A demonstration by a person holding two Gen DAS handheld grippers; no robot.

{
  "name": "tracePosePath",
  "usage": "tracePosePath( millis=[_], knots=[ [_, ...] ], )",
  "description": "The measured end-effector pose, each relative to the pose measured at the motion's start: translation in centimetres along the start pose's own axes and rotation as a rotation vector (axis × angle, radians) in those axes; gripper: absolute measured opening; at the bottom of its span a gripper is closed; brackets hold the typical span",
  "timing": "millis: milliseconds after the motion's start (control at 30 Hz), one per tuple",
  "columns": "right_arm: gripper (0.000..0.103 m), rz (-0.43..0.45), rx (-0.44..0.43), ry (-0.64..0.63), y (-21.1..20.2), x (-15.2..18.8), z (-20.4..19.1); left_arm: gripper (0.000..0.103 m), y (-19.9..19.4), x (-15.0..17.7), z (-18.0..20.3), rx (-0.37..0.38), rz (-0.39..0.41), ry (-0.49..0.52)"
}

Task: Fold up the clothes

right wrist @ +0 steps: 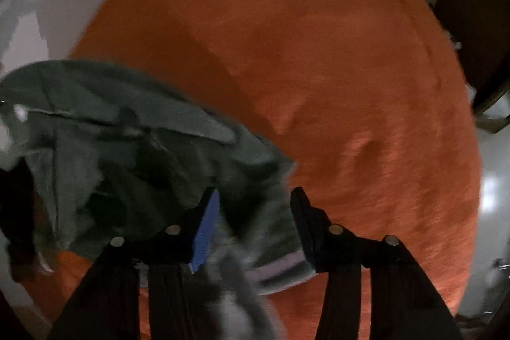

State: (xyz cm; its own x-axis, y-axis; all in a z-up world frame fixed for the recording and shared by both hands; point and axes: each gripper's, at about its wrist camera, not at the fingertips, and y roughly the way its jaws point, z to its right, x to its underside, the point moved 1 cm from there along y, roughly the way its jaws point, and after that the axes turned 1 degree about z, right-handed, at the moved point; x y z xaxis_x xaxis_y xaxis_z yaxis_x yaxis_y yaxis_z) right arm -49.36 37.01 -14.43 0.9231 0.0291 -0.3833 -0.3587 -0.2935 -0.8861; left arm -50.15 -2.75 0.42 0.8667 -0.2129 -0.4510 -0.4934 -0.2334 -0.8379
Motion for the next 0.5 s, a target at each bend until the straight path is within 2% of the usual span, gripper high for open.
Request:
tracePosePath(
  millis=[33, 100, 233, 333, 367, 400, 500],
  knots=[
    [0.055, 0.004, -0.037, -0.001, 0.0, 1.0, -0.8, 0.01, 0.7, -0.2, -1.6, -0.013, -0.018, -0.049],
    [0.055, 0.008, -0.047, -0.055, 0.5, 3.2, -2.6, 0.01, 2.5, -1.0, -3.1, -0.033, -0.048, -0.093],
    [0.058, -0.064, -0.04, -0.18, 3.0, 8.8, -6.1, 0.01, 4.2, -4.0, -2.5, -0.029, -0.024, -0.096],
    [0.061, -0.057, -0.02, -0.214, 4.0, 11.9, -7.4, 0.01, 5.0, -6.8, -1.4, -0.03, 0.02, -0.126],
    [0.054, -0.035, 0.009, -0.225, 4.1, 12.6, -7.7, 0.01, 5.4, -8.0, -1.3, -0.032, 0.029, -0.149],
    [0.028, -0.014, 0.038, -0.236, 4.2, 13.3, -7.9, 0.01, 5.8, -9.2, -1.2, -0.033, 0.037, -0.172],
    [0.021, 0.048, 0.084, -0.257, 3.2, 15.2, -8.4, 0.01, 7.0, -12.0, -0.1, -0.026, 0.055, -0.245]
  ],
)
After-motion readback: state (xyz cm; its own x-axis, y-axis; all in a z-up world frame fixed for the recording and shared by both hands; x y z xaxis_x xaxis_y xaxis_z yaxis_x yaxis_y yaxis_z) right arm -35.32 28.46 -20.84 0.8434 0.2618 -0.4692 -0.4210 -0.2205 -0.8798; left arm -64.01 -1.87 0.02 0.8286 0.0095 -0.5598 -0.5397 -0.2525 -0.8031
